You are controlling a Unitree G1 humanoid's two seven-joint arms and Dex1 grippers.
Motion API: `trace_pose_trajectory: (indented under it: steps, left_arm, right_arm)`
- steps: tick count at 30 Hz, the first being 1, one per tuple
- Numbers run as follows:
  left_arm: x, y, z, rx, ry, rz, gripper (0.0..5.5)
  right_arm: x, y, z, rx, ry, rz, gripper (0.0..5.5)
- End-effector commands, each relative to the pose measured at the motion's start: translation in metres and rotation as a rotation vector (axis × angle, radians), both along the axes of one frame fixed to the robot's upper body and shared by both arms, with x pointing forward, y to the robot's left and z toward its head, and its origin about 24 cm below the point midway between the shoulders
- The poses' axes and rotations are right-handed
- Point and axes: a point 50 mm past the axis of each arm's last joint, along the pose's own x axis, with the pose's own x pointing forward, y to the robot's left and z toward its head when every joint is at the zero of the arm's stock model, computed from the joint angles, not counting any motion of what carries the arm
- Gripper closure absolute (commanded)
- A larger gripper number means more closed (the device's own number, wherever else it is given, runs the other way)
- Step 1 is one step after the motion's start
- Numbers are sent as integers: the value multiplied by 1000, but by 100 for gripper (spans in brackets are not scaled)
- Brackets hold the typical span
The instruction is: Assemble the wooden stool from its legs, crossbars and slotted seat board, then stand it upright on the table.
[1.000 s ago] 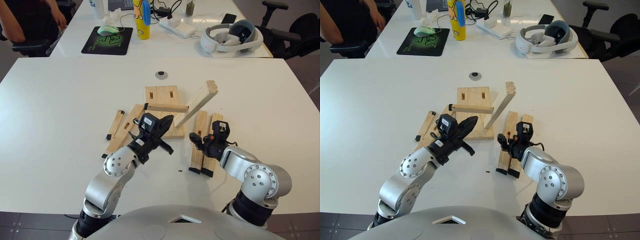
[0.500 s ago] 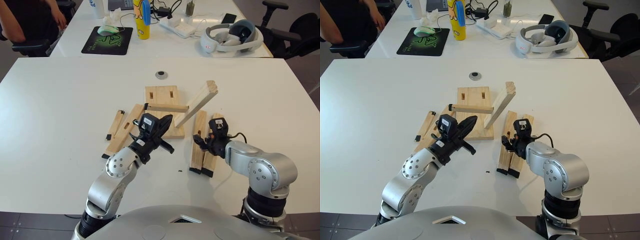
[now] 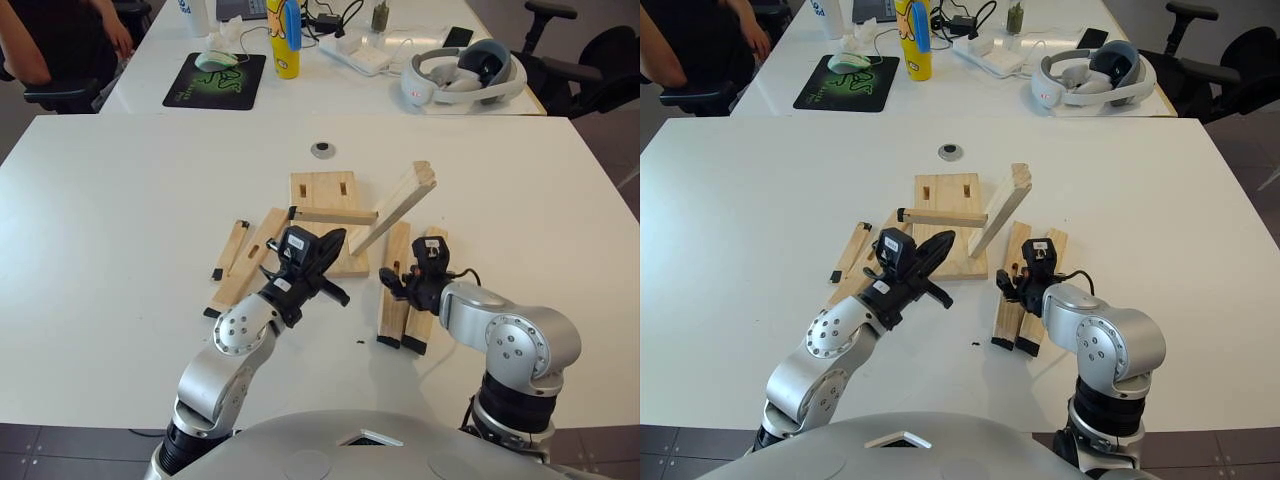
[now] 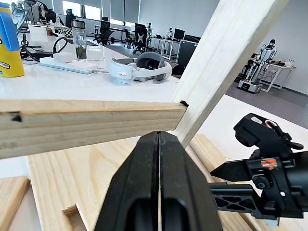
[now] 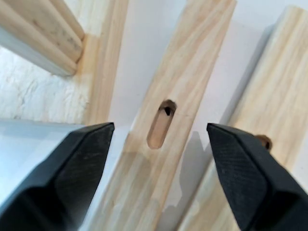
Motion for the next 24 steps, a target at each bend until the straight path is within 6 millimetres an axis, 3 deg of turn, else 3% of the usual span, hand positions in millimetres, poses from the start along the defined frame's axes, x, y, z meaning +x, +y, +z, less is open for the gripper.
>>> trace_pose_trajectory:
  steps: [1, 9, 16, 24]
  left_arm:
    - [3, -1, 2, 0, -5, 3, 550]
    - [5, 0, 3, 3, -8, -5, 550]
    - [7, 1, 3, 7, -6, -14, 550]
    - [11, 4, 1, 11, -7, -35, 550]
  right_arm:
    - [-2, 3, -4, -22, 27, 26, 218]
    - [-6, 10, -12, 30, 72, 10, 339]
    - [-1, 13, -12, 35, 72, -34, 341]
    - [24, 7, 20, 78, -88, -144, 341]
